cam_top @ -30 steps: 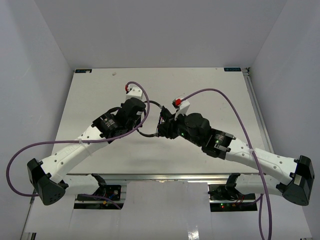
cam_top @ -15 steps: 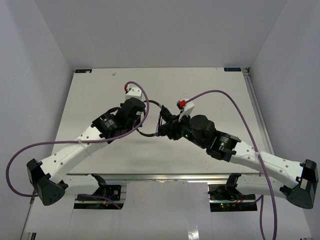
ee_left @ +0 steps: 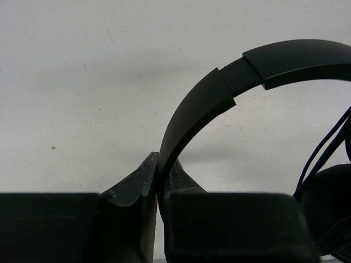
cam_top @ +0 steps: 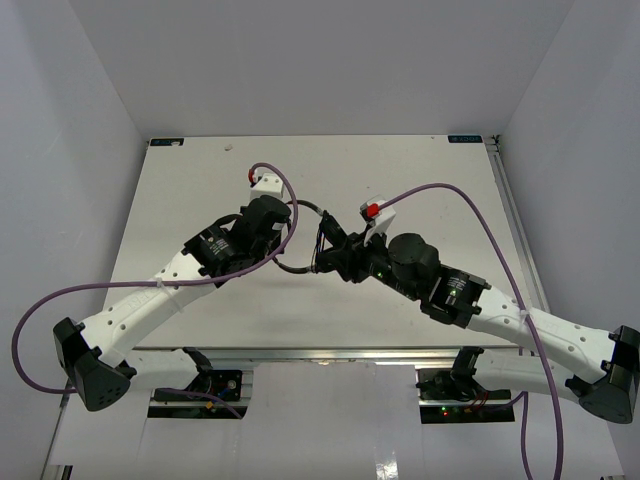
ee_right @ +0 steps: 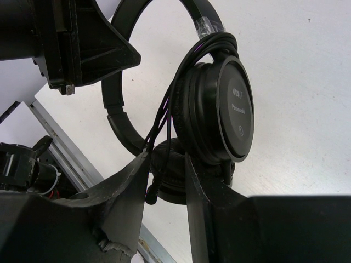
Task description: Wrap the headphones
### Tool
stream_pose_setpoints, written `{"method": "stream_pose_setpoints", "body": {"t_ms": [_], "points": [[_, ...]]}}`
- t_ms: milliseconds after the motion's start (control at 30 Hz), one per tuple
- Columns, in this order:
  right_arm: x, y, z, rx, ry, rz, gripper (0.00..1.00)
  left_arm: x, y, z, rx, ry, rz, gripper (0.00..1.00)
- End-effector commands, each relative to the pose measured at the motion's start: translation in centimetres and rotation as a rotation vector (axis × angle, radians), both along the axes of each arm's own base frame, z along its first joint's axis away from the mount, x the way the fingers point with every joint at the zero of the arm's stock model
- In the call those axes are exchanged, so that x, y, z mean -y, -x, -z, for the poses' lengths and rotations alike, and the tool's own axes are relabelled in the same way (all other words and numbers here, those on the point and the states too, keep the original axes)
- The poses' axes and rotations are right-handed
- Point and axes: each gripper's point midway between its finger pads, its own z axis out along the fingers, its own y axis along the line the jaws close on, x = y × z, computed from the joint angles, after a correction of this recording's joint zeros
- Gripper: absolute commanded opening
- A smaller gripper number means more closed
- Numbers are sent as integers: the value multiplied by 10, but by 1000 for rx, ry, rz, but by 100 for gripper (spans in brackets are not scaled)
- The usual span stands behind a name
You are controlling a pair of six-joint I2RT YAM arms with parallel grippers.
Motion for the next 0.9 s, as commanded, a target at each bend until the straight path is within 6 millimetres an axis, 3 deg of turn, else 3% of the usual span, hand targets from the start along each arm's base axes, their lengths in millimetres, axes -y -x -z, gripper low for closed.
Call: {"method": "stream_pose_setpoints", "body": {"t_ms": [0, 700, 767, 867], "points": [[0, 3, -6, 32, -19, -14, 39, -1, -4, -17, 53, 62, -37, 0], [2, 11, -12, 47, -33, -42, 41, 2, -7, -14, 40, 54, -41, 0], [2, 11, -11, 47, -33, -42, 39, 2, -7, -14, 39, 56, -41, 0], [-2, 11, -17, 58, -57, -47, 29, 2, -7, -13, 38, 55, -43, 0]]}}
